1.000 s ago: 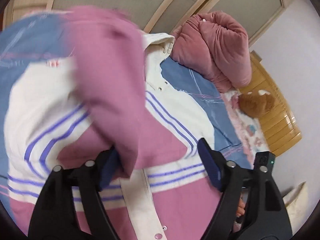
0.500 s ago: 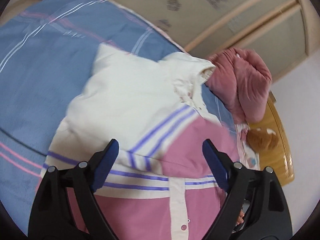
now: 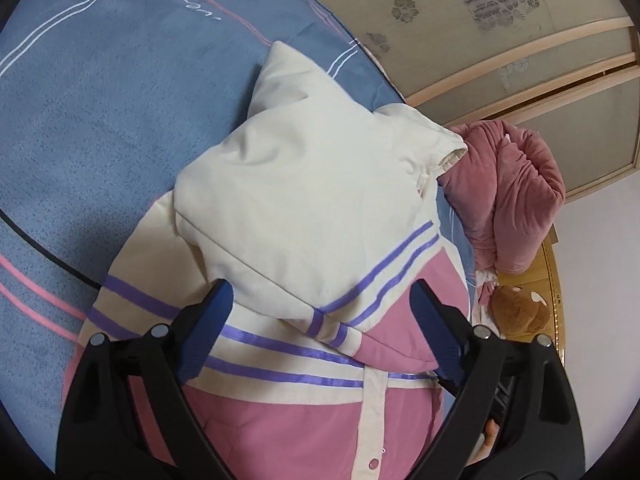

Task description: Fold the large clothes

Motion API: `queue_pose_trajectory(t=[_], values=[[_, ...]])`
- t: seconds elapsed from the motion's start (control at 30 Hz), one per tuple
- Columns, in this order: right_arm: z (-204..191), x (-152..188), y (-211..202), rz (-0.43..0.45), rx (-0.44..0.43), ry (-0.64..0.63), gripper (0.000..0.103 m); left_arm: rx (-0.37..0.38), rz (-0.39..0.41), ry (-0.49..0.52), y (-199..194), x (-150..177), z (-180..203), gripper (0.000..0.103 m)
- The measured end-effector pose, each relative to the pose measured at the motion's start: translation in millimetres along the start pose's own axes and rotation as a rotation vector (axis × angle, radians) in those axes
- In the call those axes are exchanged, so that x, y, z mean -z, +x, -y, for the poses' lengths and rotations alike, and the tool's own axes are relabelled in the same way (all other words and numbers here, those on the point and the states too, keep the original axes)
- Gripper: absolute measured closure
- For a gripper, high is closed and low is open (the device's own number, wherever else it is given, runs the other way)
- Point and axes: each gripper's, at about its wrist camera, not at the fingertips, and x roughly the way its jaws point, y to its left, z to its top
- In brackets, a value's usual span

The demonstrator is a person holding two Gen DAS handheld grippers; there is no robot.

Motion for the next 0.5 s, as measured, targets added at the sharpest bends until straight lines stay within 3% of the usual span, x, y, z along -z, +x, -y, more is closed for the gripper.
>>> queue_pose_trajectory(t=[0.07, 0.3, 0.43, 0.5], values=[[-8.1, 1.5, -0.7, -0.016, -0.005, -0.026, 0.075, -0.010, 0.002, -0.001, 2.9, 1.2, -2.8, 0.011], [-60.1, -3.7, -42.1, 0.152, -0.002, -0.266, 0.081, -0.039, -0.015, -0.005, 18.1, 6.1, -10.1, 0.010], [-72.9, -26.9, -57.9, 0.260, -0.017, -0.310, 0.081, -0.047, -0.010, 0.007, 19.9, 6.3, -5.8, 0.010], [-67.4, -40.0, -57.4, 0.300, 0.026, -0.303, 0.081, -0.020, 0.000, -0.013, 14.2, 5.8, -6.2, 0.010]])
